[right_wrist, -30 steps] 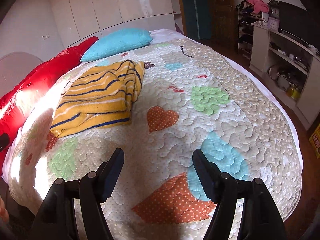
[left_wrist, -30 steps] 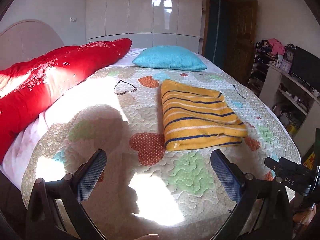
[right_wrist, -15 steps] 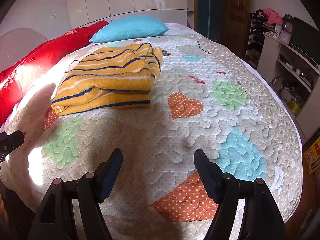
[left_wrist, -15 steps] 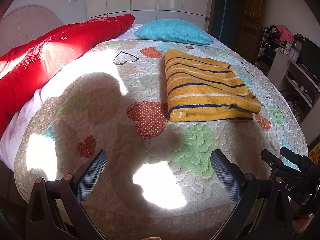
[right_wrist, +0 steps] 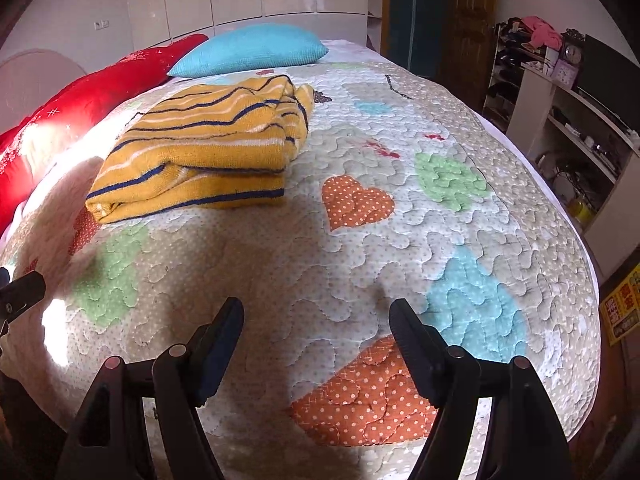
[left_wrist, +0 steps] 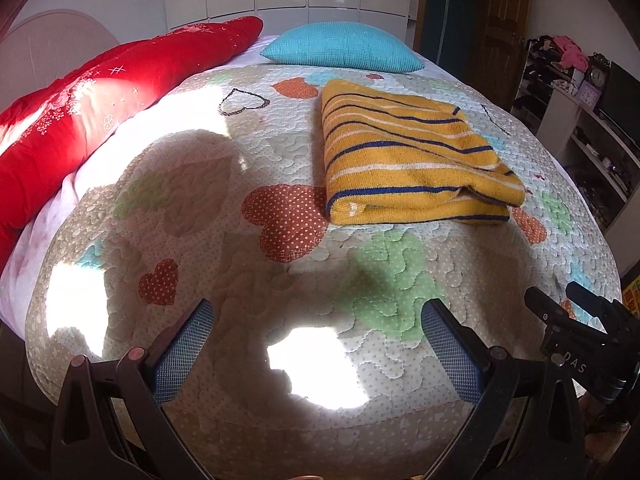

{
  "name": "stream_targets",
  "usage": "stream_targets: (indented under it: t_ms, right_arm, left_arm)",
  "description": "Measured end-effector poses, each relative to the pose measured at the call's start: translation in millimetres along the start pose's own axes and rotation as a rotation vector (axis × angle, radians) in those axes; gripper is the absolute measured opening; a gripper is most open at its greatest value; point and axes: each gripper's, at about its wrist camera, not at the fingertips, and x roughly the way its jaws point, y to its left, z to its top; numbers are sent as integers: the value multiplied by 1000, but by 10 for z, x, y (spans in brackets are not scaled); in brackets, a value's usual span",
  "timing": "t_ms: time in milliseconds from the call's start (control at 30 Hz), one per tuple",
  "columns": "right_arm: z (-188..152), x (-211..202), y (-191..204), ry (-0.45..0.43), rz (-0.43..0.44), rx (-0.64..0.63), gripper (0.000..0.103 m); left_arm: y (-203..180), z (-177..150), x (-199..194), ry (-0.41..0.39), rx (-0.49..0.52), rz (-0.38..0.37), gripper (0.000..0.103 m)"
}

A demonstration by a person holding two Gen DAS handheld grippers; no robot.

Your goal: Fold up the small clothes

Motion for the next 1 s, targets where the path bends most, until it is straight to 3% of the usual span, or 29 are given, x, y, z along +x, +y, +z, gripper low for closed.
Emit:
stream_targets:
  t_ms: [1000]
  right_arm:
    - [-50,80,53,10,-32,-49,83]
  left_arm:
    - [16,-87,146,64,-20,-39,103]
